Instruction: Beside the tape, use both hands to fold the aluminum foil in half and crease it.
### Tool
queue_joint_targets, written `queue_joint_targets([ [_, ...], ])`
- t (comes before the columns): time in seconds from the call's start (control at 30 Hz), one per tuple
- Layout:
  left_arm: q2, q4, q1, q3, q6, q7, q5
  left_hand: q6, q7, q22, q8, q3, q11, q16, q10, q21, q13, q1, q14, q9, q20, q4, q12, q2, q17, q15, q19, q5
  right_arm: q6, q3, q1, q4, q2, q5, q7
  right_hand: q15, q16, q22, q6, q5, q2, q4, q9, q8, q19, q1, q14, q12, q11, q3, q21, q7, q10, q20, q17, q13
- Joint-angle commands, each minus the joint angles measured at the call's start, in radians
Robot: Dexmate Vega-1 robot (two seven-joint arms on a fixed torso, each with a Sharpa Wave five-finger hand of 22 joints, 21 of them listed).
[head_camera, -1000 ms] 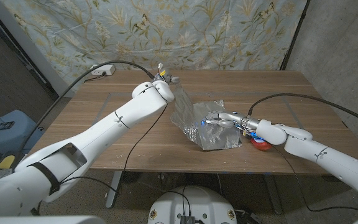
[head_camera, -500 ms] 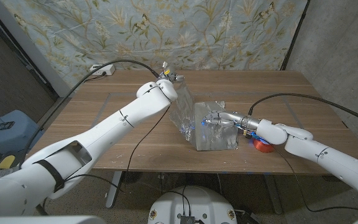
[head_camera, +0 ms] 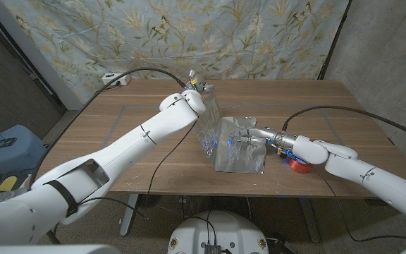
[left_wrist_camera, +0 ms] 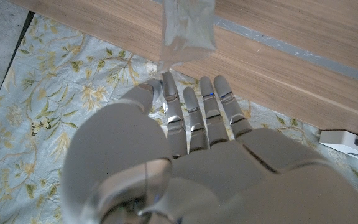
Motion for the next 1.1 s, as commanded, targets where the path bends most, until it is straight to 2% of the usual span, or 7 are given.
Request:
queue_joint_targets([
  [0.03,-0.027,0.012,0.013,0.009,-0.044,0.004,0.020,0.002,0.004,0.001,0.006,0.007,-0.010,0.003,-0.002,0.007,-0.003,0.006,-0.003,-0.002,0.000,0.001,-0.007,-0.004,0.003,-0.001,-0.001,0.004,0.019,0.011,-0.011,-0.002,-0.007,0.009,0.008,-0.065,0.005,0.002,0.005,-0.001,-0.001,-0.004,0.005,-0.002,0.003,-0.008,0.006,0.001,-0.005,0.006,0.007,0.004,0.003,-0.088,0.003,0.002],
  [0.2,-0.031,0.011,0.027,0.009,-0.068,0.004,0.025,-0.007,0.013,0.001,0.002,0.007,-0.007,0.004,-0.007,0.007,-0.004,0.005,-0.004,-0.008,0.001,0.003,-0.009,-0.003,0.004,-0.002,-0.004,0.005,0.015,0.017,-0.017,-0.005,-0.009,0.012,0.008,-0.065,0.005,0.002,0.005,-0.001,0.000,-0.005,0.005,-0.002,0.005,-0.007,0.007,0.000,-0.007,0.007,0.007,0.004,0.002,-0.087,0.003,0.002],
  [0.8,-0.047,0.042,0.038,0.023,-0.144,-0.024,0.045,-0.023,0.023,0.001,-0.008,0.006,-0.004,0.006,-0.020,0.006,-0.012,0.000,-0.024,-0.029,-0.002,0.003,-0.017,-0.004,0.016,-0.002,-0.016,0.006,0.018,0.018,-0.007,0.014,0.000,0.018,0.016,-0.067,0.005,0.002,0.006,-0.001,0.000,-0.008,0.005,-0.002,0.009,-0.007,0.008,0.000,-0.006,0.010,0.007,0.004,0.001,-0.087,0.003,0.002],
  [0.93,-0.051,0.047,0.040,0.026,-0.157,-0.035,0.047,-0.037,0.029,0.001,-0.018,0.007,0.003,0.002,-0.029,0.003,-0.020,-0.003,-0.035,-0.040,-0.001,0.005,-0.025,-0.003,0.016,0.002,-0.027,0.007,0.020,0.020,-0.009,0.014,-0.002,0.018,0.012,-0.068,0.005,0.002,0.007,-0.001,0.000,-0.009,0.005,-0.002,0.010,-0.007,0.008,0.000,-0.007,0.011,0.007,0.004,0.001,-0.087,0.003,0.002],
  [1.0,-0.053,0.049,0.041,0.030,-0.167,-0.035,0.052,-0.070,0.035,0.000,-0.047,0.011,0.008,-0.010,-0.040,-0.001,-0.046,-0.015,-0.057,-0.062,0.003,0.011,-0.044,0.000,0.011,0.015,-0.042,0.008,0.022,0.020,-0.010,0.014,-0.003,0.018,0.011,-0.068,0.005,0.002,0.007,-0.001,0.000,-0.009,0.005,-0.002,0.010,-0.007,0.009,0.000,-0.007,0.011,0.007,0.004,0.001,-0.086,0.003,0.002],
  [1.07,-0.055,0.052,0.042,0.033,-0.175,-0.041,0.054,-0.076,0.034,0.000,-0.056,0.012,0.007,-0.013,-0.043,-0.004,-0.056,-0.020,-0.061,-0.070,0.004,0.013,-0.050,-0.001,0.008,0.015,-0.048,0.009,0.024,0.021,-0.011,0.015,-0.004,0.019,0.009,-0.068,0.005,0.002,0.008,-0.001,0.000,-0.009,0.005,-0.002,0.010,-0.007,0.008,0.000,-0.006,0.011,0.007,0.004,0.001,-0.087,0.003,0.002],
  [1.1,-0.056,0.054,0.044,0.032,-0.182,-0.041,0.054,-0.094,0.033,-0.001,-0.073,0.014,0.010,-0.018,-0.045,-0.007,-0.067,-0.027,-0.065,-0.081,0.000,0.015,-0.057,-0.003,0.004,0.017,-0.055,0.009,0.024,0.022,-0.012,0.014,-0.005,0.019,0.008,-0.068,0.005,0.002,0.008,-0.001,0.000,-0.009,0.005,-0.001,0.010,-0.007,0.008,0.000,-0.007,0.011,0.006,0.004,0.001,-0.086,0.003,0.002],
])
